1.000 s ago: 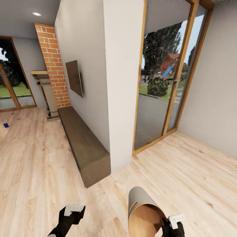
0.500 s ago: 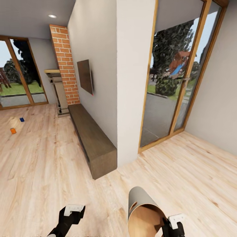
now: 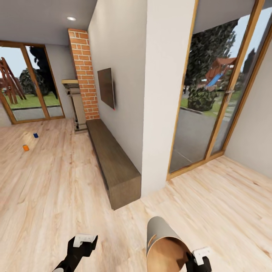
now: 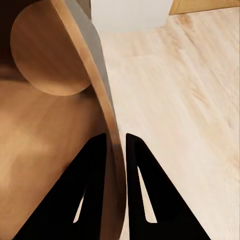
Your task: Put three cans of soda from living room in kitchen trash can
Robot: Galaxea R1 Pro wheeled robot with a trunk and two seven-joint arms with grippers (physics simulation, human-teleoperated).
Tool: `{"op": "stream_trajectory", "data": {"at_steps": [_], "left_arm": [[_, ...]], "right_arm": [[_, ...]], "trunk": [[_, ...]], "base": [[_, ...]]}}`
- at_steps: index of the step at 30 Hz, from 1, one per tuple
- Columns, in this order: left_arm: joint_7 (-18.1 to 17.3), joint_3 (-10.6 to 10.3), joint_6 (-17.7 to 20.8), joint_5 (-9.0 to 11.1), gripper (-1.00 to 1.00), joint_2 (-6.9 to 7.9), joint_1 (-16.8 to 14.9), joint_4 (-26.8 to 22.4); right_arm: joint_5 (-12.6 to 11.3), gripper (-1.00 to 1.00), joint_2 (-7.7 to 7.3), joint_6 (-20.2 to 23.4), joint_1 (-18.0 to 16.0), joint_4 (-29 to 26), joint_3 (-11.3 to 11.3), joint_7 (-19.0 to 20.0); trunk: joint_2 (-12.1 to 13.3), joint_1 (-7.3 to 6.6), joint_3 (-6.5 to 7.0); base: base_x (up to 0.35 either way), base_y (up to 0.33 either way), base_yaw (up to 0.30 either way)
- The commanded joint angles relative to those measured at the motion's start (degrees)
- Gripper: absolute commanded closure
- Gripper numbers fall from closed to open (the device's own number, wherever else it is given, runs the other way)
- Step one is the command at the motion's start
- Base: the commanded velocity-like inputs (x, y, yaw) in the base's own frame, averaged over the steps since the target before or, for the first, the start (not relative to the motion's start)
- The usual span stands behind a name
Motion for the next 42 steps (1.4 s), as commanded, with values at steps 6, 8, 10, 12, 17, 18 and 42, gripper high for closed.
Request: {"op": "stream_trajectory", "data": {"at_steps": [6,8,10,12,17,18,42], "left_arm": [[0.05,-0.03,0.00,0.00,-1.00,0.02,0.01,-0.05],[0.05,-0.02,0.00,0.00,-1.00,0.02,-0.01,0.04],[0.05,-0.03,0.00,0.00,-1.00,0.02,0.00,-0.05],[0.05,0.00,0.00,0.00,-1.00,0.02,0.01,-0.04],[0.01,0.02,0.00,0.02,-1.00,0.02,0.01,-0.07],[0.02,0.02,-0.02,0.02,-1.00,0.02,0.01,-0.09],[0.14,0.04,-0.06,0.00,-1.00,-0.02,0.02,0.08]], "right_arm": [[1.33,1.00,0.01,-0.04,-0.04,0.25,-0.05,0.21],[1.40,1.00,0.01,-0.04,-0.04,0.27,-0.05,0.21],[1.44,1.00,0.01,-0.04,-0.04,0.28,-0.05,0.20],[1.45,1.00,0.01,-0.04,-0.04,0.29,-0.05,0.20],[1.48,1.00,0.01,-0.04,-0.05,0.29,-0.05,0.20],[1.48,1.00,0.01,-0.04,-0.05,0.29,-0.05,0.20],[1.42,1.00,0.01,-0.04,-0.04,0.45,-0.02,0.20]], "trunk": [[0.00,0.00,0.01],[0.00,0.00,0.01],[0.00,0.00,0.01],[0.00,0.00,0.01],[0.00,0.00,0.01],[0.00,0.00,0.01],[0.00,0.00,0.01]], "base": [[0.256,0.000,0.245],[0.198,0.003,0.247],[0.133,0.043,0.248],[0.077,0.118,0.248],[0.022,0.228,0.248],[-0.017,0.264,0.248],[-0.142,0.271,0.248]]}}
